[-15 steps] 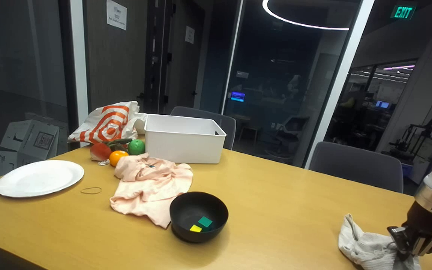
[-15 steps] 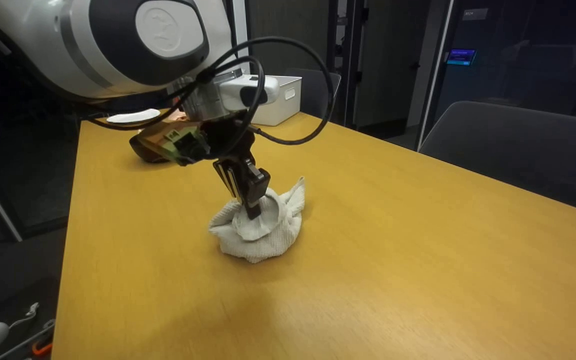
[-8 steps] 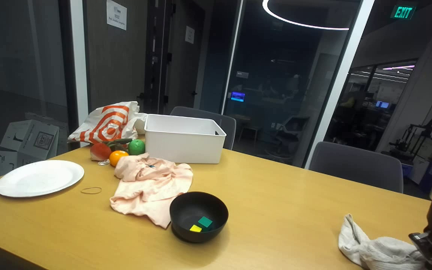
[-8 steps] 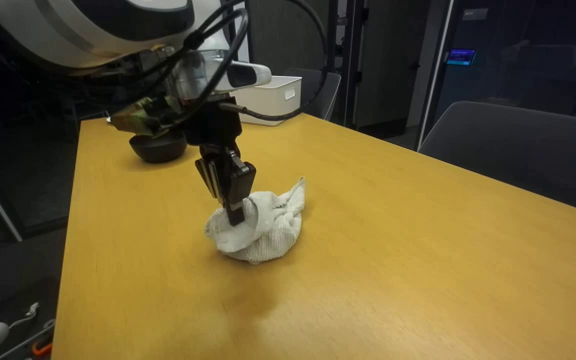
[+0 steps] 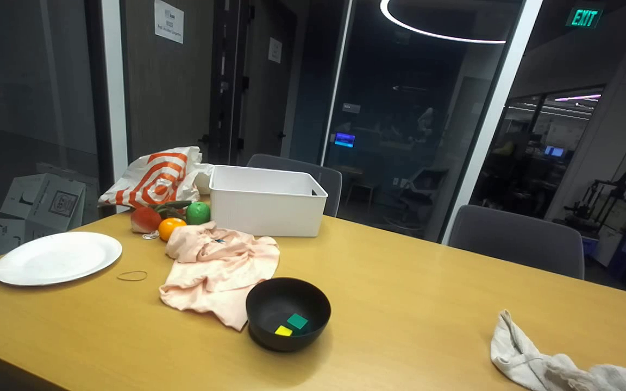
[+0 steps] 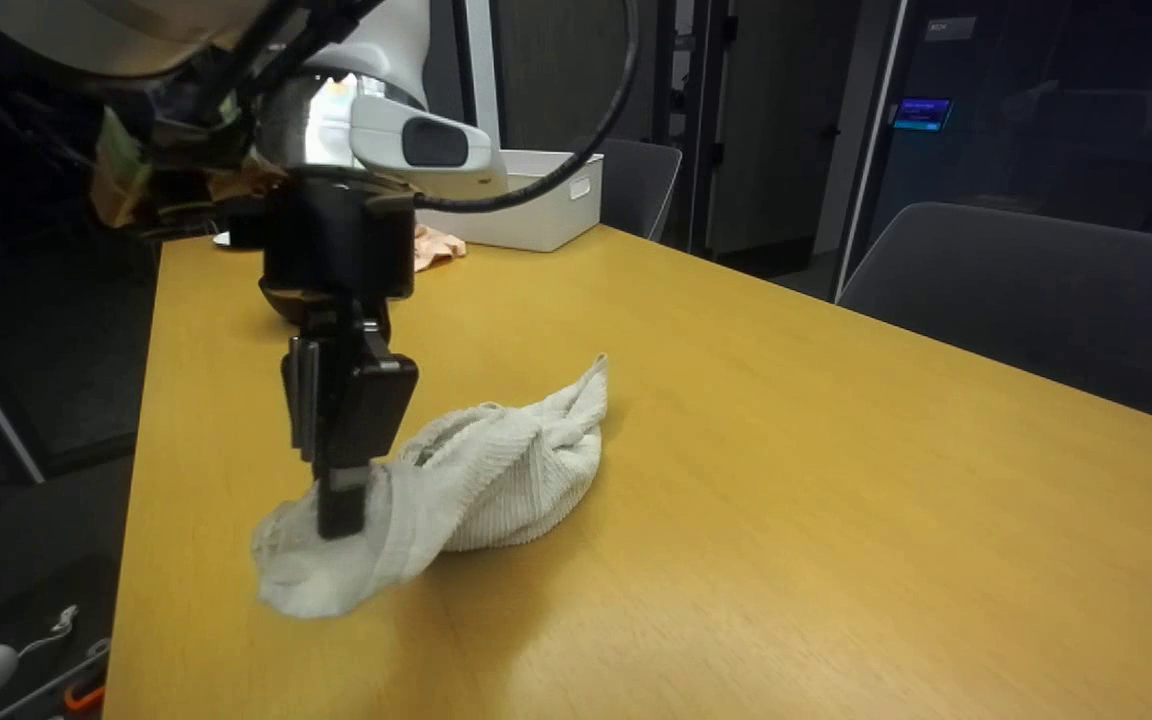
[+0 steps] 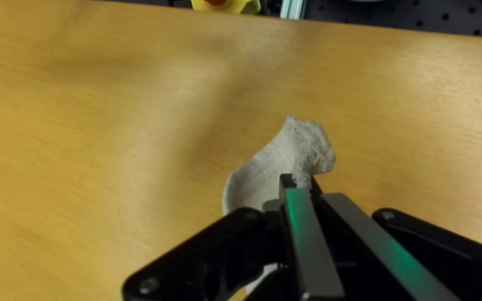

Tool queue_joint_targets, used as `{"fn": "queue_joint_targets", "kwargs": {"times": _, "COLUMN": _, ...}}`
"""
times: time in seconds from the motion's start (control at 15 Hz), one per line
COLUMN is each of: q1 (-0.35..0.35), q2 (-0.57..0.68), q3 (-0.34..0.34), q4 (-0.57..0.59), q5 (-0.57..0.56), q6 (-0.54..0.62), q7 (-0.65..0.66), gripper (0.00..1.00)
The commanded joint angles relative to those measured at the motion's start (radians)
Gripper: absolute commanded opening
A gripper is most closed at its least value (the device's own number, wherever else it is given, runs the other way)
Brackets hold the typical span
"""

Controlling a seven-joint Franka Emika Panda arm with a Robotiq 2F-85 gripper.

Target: Unfold the towel on the right.

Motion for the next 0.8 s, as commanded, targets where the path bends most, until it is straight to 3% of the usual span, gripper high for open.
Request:
{"fn": "queue_joint_targets", "kwargs": {"times": 0.0, "q1": -0.002, "q2": 0.017, "q3": 0.007, "q4": 0.033, "q5": -0.032, "q6": -0.129, "q7": -0.018, "gripper": 0.05}}
{"fn": "queue_joint_targets", "kwargs": {"times": 0.07, "q1": 0.001, "q2": 0.021, "q3": 0.006, "q4": 0.035, "q5": -0.036, "q6": -0.148, "q7": -0.016, "gripper": 0.05}}
{"fn": "queue_joint_targets", "kwargs": {"times": 0.2, "q1": 0.005, "q2": 0.024, "q3": -0.002, "q4": 0.041, "q5": -0.026, "q6": -0.158, "q7": -0.017, "gripper": 0.31}}
{"fn": "queue_joint_targets", "kwargs": {"times": 0.53, "q1": 0.014, "q2": 0.006, "q3": 0.0, "q4": 0.048, "q5": -0.029, "q6": -0.12, "q7": -0.008, "gripper": 0.68}}
{"fn": "queue_joint_targets", "kwargs": {"times": 0.73, "q1": 0.04, "q2": -0.009, "q3": -0.01, "q4": 0.063, "q5": 0.043, "q6": 0.01, "q7": -0.004, "gripper": 0.9}}
